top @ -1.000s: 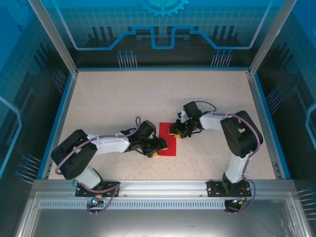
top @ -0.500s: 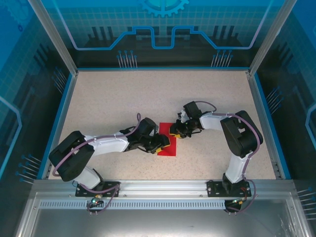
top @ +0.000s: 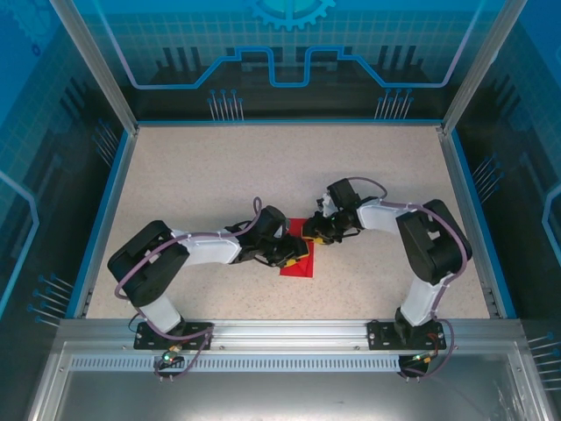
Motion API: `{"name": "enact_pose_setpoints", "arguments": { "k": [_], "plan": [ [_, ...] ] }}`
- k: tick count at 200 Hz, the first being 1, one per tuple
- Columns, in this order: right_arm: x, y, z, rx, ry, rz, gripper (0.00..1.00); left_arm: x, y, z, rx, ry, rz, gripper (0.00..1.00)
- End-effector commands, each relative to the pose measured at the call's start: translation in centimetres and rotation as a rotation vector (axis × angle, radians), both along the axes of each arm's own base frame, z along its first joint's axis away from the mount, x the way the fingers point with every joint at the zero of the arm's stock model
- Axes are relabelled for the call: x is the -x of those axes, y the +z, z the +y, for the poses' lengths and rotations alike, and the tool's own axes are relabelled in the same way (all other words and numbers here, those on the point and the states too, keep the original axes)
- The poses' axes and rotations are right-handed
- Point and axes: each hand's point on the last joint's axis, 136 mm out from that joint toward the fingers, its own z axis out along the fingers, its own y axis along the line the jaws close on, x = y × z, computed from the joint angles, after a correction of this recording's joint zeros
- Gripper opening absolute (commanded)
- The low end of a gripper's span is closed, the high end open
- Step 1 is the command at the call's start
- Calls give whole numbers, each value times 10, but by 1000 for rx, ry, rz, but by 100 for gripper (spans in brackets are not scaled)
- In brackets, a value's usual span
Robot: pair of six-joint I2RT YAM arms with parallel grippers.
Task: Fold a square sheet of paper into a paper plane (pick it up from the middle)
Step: Fold the triangle a second time at the center of the table.
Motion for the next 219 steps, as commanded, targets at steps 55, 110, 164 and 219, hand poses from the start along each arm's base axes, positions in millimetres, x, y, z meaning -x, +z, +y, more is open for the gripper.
{"name": "enact_pose_setpoints", "arguments": {
  "k": [55,110,164,219],
  "plan": [
    [46,19,-21,-5,92,-50,39,-1,-10,3,-55,0,-4,24],
    [65,10,-2,-13,199,-49,33,-2,-12,7,-74,13,1,21],
    [64,1,6,-24,217,-30,29,0,-12,8,-74,19,3,15],
    [63,1,11,-53,217,-22,22,0,-12,9,-74,18,3,13]
  ]
}}
